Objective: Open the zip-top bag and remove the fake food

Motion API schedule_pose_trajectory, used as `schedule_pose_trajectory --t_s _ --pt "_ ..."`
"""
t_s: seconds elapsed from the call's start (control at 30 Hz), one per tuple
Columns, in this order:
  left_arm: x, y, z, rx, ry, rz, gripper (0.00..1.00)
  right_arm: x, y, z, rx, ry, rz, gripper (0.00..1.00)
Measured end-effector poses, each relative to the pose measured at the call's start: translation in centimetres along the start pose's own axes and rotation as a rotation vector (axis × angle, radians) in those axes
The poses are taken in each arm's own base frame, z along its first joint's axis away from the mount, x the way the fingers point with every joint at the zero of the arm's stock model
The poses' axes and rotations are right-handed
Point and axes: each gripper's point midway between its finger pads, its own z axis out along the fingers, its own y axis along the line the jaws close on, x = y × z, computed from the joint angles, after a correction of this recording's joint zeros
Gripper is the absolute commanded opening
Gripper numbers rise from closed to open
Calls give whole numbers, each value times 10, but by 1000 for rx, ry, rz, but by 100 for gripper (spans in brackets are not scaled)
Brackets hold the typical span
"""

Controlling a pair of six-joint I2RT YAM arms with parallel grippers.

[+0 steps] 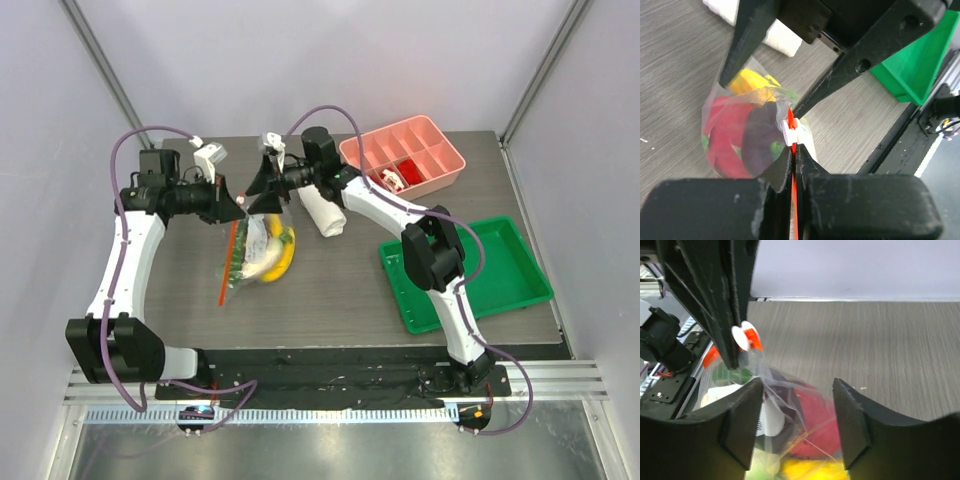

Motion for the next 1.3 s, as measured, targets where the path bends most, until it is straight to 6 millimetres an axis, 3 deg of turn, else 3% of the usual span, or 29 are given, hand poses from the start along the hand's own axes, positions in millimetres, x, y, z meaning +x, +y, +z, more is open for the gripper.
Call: schedule_pose_trajectory --t_s 0.13,0.17,0.2,0.23,0.33,0.43,0.57,0.7,0.83,0.93,1.2,1.3 --pt "7 1 2 -18 26 9 0 4 9 6 -35 -11 -4 20" --pt "9 1 4 -20 34 14 0 7 12 8 -45 -9 9 5" --pt "11 0 5 -21 38 14 1 9 16 10 -57 -7 18 1" --pt "12 1 5 -26 43 17 19 9 19 13 -67 -8 21 1" --pt "15 3 5 -49 40 6 52 12 23 19 -66 -10 34 1" --pt "21 4 2 -97 12 -8 64 19 22 21 -27 0 60 1" --pt "34 1 -10 -180 -46 -44 56 20 20 20 16 13 72 1" --pt "21 7 -17 -242 -129 -89 32 15 21 17 41 16 74 1" --pt "5 28 -20 -268 -226 -190 44 15 19 15 53 21 84 1" --pt "-6 34 -17 -247 -268 -226 45 16 18 14 58 24 99 1" --pt "-22 20 -12 -129 -314 -199 54 13 19 12 56 20 127 1" --pt "-22 15 -9 -90 -317 -191 49 11 20 12 50 17 137 1"
